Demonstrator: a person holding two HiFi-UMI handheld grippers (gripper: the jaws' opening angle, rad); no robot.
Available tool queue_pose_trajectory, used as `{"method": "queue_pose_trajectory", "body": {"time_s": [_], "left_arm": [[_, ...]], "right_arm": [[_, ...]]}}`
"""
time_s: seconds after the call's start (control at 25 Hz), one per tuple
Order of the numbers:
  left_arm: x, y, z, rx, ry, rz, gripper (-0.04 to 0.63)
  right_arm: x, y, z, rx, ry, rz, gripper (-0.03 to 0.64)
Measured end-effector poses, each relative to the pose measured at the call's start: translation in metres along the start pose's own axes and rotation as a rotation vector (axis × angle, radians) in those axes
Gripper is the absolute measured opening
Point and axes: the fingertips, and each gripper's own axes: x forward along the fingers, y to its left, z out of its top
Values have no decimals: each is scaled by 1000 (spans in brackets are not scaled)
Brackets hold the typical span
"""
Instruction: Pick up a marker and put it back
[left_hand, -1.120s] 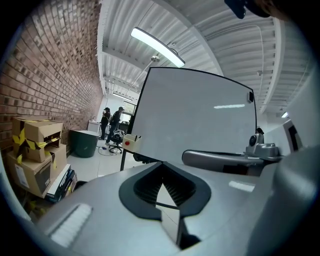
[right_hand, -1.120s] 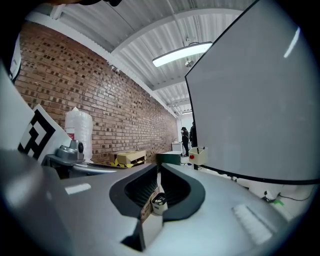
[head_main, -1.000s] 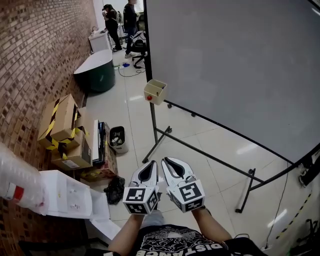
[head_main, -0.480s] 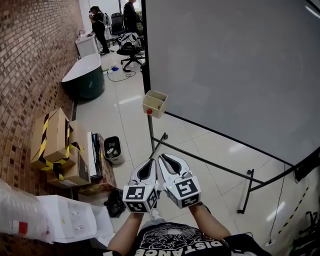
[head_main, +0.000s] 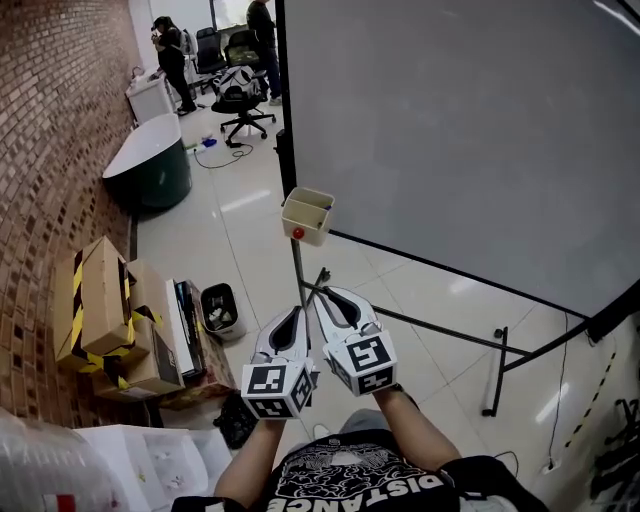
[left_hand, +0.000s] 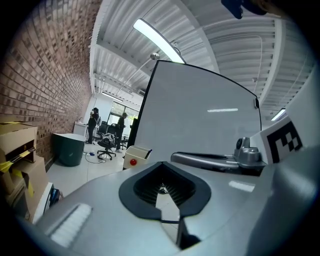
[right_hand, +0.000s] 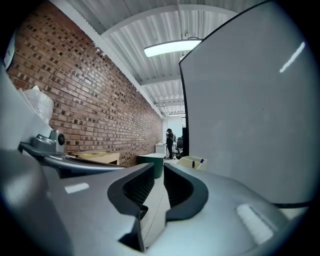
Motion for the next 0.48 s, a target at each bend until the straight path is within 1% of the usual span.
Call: {"method": "queue_pose_trajectory", "body": {"time_s": [0.2, 0.32, 0.4, 0.48], "left_arm": [[17, 11, 7, 7, 7, -13, 6], [32, 16, 10, 16, 1, -15, 8], [42, 18, 10, 21, -2, -16, 8], [52, 22, 11, 21, -7, -18, 8]], "right_arm": [[26, -19, 6, -25, -17, -42, 50], [42, -31, 10, -35, -30, -63, 77], [53, -39, 7, -35, -32, -74, 79], [65, -48, 4, -43, -32, -86, 98]]}}
